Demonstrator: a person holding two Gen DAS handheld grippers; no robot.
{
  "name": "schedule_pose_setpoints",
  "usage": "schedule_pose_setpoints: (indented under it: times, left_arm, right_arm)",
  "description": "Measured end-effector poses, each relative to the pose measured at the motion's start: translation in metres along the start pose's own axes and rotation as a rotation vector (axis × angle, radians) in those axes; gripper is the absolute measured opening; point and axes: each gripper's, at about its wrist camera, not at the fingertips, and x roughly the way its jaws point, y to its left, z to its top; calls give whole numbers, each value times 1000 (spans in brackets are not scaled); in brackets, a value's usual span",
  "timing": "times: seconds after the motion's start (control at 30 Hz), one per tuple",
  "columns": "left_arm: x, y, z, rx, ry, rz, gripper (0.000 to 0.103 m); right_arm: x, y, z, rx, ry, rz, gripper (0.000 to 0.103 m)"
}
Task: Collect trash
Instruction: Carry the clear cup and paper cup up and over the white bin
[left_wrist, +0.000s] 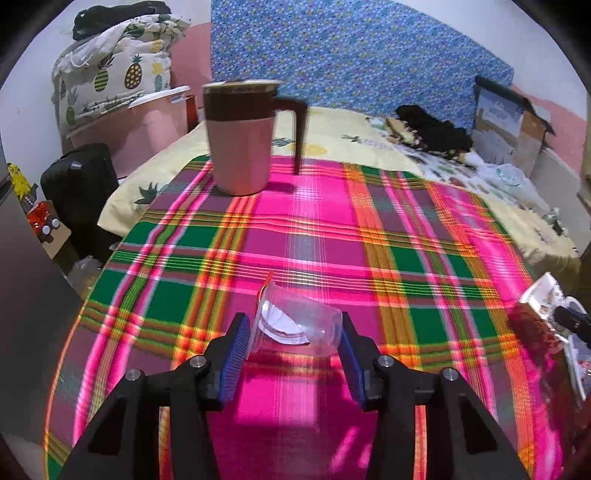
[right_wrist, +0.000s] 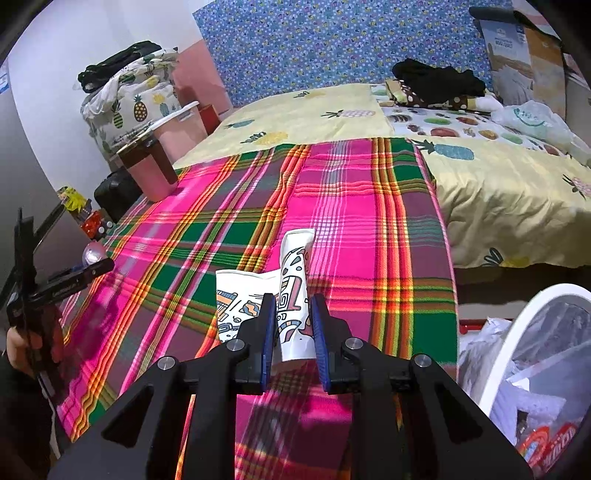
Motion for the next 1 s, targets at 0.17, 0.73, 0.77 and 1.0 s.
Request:
schedule_pose_setpoints:
  times: [0.17, 0.73, 0.77, 1.0]
  left_arm:
    - [-24, -32, -12, 21, -17, -72, 48]
    - [-80, -137, -48, 111, -35, -222, 48]
    - [-83, -142, -50, 115, -35, -229, 48]
    - [-93, -173, -59, 149, -29, -267, 48]
  right_arm:
    - [-16, -2, -7, 12, -21, -4, 20]
    - [-65, -17, -33, 48, -78, -46, 20]
    - [-67, -18, -34, 50, -80, -49, 20]
    - [-80, -25, -43, 67, -98, -67, 20]
